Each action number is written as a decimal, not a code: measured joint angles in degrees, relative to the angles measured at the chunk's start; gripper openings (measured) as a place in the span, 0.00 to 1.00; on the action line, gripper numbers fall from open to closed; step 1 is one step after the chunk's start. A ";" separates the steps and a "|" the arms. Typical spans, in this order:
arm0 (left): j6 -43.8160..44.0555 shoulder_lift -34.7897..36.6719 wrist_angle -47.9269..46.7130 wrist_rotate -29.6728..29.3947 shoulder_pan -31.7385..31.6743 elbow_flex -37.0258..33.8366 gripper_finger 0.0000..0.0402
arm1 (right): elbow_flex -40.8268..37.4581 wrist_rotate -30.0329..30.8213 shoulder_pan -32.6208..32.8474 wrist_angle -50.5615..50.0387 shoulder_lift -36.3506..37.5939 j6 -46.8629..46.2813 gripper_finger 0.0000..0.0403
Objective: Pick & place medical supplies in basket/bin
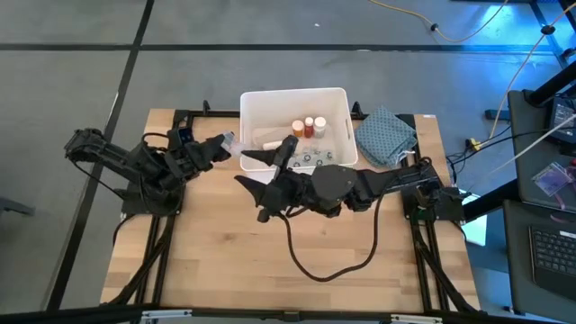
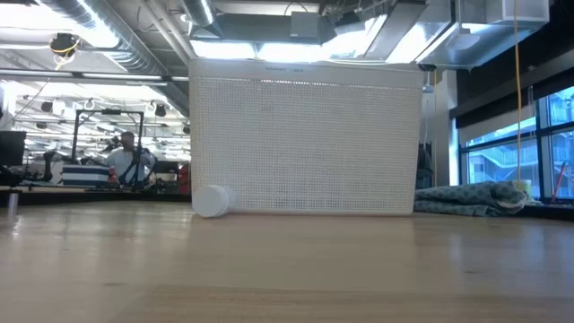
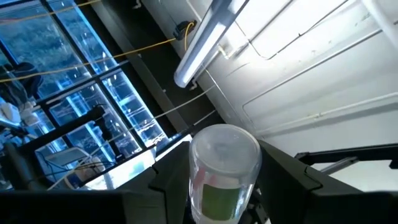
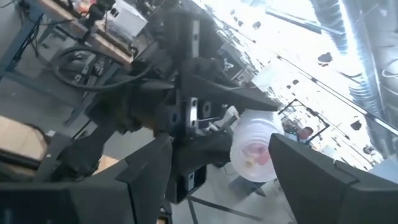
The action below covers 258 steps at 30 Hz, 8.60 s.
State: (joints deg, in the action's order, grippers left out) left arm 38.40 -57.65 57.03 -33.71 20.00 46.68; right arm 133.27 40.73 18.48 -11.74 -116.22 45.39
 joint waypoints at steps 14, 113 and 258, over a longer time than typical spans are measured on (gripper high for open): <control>-1.92 -0.39 -1.63 0.66 0.16 -0.24 0.39 | 0.00 -0.22 -0.13 2.36 0.00 0.33 0.67; -19.63 30.69 -68.84 -36.53 0.15 -0.11 0.42 | -32.29 -42.94 -44.52 -56.50 4.94 -48.12 0.34; -20.17 7.28 -93.26 5.56 0.17 -0.13 0.35 | -40.64 8.34 8.05 -5.38 -1.66 -93.11 0.68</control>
State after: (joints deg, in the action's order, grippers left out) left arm 18.23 -50.37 -36.23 -28.15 20.16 46.54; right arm 92.63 49.07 26.53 -17.12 -117.89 -47.72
